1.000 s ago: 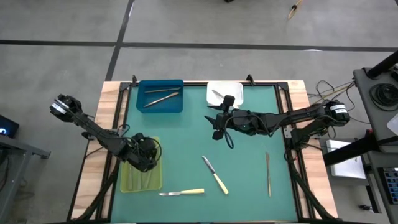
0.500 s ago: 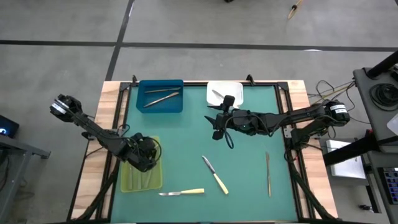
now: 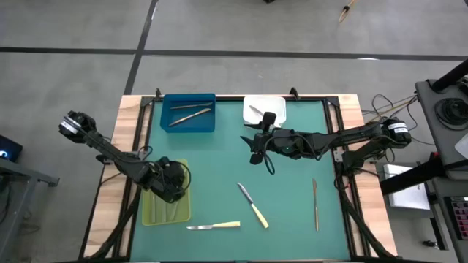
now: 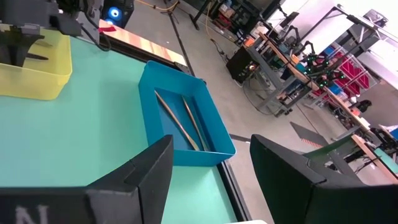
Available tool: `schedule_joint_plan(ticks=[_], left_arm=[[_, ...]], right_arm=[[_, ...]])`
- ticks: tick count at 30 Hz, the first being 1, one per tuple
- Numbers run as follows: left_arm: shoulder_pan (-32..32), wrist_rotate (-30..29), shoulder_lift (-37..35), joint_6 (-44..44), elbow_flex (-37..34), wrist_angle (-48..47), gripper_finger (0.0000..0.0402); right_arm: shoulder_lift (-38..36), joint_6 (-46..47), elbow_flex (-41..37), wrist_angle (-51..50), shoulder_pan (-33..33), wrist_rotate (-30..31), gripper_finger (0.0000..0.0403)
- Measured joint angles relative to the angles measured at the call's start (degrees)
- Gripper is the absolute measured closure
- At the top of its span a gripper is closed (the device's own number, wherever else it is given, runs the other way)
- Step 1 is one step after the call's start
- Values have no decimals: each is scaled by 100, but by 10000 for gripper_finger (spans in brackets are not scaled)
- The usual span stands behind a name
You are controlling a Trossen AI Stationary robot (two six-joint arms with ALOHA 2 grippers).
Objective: Sort silverware by color (type)
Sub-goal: Put the green knife into the green bin
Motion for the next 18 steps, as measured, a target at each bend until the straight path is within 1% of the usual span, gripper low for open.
schedule_joint_plan(ticks=[7, 18], left_arm=[[2, -26, 2, 52, -168, 438, 402], [3, -92, 2, -193, -378, 425, 402]], right_arm=[[0, 0, 0, -2, 0, 1, 197], [0, 0, 0, -7, 2, 1, 197]])
